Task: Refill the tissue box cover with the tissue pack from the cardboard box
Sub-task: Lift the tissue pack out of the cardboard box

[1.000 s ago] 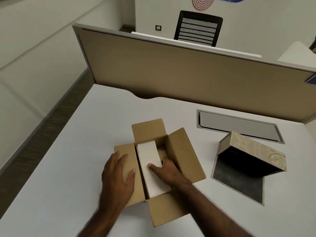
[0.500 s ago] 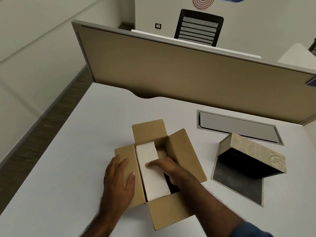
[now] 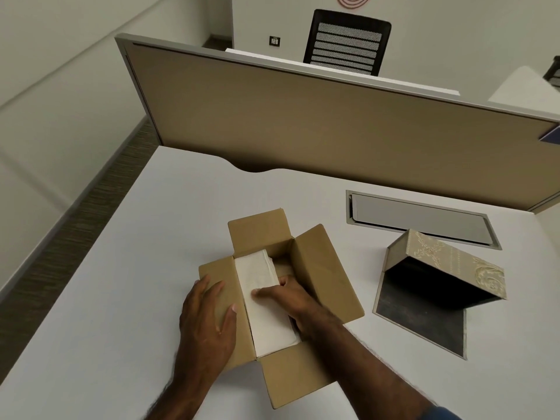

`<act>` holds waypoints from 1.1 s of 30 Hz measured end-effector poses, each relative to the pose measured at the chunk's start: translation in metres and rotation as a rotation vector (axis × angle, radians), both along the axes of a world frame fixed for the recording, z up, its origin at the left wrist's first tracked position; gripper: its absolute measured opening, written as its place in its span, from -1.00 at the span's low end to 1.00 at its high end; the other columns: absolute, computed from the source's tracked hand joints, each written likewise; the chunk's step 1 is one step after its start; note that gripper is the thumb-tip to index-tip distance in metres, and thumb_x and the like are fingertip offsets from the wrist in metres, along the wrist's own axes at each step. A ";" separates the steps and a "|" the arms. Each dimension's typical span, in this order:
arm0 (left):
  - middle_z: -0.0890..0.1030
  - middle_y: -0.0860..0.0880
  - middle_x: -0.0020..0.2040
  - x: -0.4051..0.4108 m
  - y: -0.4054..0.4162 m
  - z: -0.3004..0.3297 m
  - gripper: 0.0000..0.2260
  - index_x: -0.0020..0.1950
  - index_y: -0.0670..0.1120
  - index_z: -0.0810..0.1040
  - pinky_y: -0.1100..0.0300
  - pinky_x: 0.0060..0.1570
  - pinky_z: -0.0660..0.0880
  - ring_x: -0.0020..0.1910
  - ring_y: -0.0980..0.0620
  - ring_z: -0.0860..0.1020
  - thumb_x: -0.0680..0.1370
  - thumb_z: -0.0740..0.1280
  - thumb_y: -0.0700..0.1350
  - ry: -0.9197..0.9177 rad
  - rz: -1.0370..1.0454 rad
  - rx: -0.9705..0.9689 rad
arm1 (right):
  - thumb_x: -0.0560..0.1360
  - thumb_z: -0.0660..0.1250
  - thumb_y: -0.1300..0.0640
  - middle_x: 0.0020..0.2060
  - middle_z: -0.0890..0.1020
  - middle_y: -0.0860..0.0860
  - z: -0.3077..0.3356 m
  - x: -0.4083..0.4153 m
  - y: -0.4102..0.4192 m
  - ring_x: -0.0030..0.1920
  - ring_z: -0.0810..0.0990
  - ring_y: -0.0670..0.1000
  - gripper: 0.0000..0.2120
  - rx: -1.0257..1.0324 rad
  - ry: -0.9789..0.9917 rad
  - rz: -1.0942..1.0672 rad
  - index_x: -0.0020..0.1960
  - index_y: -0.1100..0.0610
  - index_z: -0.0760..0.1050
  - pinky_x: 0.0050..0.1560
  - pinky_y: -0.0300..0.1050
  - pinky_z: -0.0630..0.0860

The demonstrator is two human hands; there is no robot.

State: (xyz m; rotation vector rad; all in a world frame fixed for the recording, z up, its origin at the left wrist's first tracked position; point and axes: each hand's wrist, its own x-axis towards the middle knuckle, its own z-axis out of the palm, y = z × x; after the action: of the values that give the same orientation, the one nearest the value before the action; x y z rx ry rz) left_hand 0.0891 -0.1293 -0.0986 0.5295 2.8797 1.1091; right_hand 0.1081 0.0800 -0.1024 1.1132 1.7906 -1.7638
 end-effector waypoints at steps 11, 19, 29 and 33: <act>0.51 -0.21 0.44 0.003 0.002 0.010 -0.57 0.35 -0.16 0.56 -0.10 0.26 0.47 0.38 -0.24 0.50 0.53 0.39 0.01 -0.015 0.025 -0.040 | 0.40 0.71 -0.03 0.17 0.80 0.09 0.000 0.009 0.007 0.13 0.81 0.13 -0.38 -0.192 0.138 -0.048 0.35 0.14 0.57 0.17 0.08 0.76; 0.46 -0.18 0.48 0.012 0.011 0.036 -0.50 0.40 -0.14 0.51 0.11 0.18 0.44 0.39 -0.18 0.49 0.53 0.34 0.09 -0.156 0.092 0.087 | 0.40 0.69 -0.05 0.19 0.80 0.12 0.017 0.015 0.005 0.20 0.78 0.20 -0.36 -0.254 0.230 -0.077 0.37 0.16 0.60 0.35 0.25 0.68; 0.53 -0.16 0.37 0.017 0.010 0.040 -0.34 0.51 0.07 0.25 -0.02 0.12 0.57 0.20 -0.16 0.57 0.51 0.51 -0.10 -0.398 0.230 0.295 | 0.49 0.64 0.06 0.13 0.81 0.18 0.023 0.035 -0.002 0.15 0.79 0.23 -0.57 -0.317 0.209 -0.147 0.27 0.19 0.63 0.26 0.22 0.71; 0.46 -0.17 0.45 0.020 0.012 0.037 -0.30 0.54 0.04 0.22 -0.11 0.28 0.53 0.36 -0.22 0.50 0.51 0.50 -0.18 -0.372 0.252 0.304 | 0.47 0.65 0.06 0.14 0.80 0.22 0.033 0.036 -0.005 0.09 0.80 0.22 -0.50 -0.359 0.228 -0.156 0.31 0.19 0.58 0.13 0.19 0.75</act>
State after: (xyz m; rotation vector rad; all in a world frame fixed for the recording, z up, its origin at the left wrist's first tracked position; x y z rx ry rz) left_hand 0.1094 -0.1169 -0.0616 -0.0471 2.5154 1.5069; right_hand 0.1443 0.0754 -0.0690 0.9556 1.4500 -2.2732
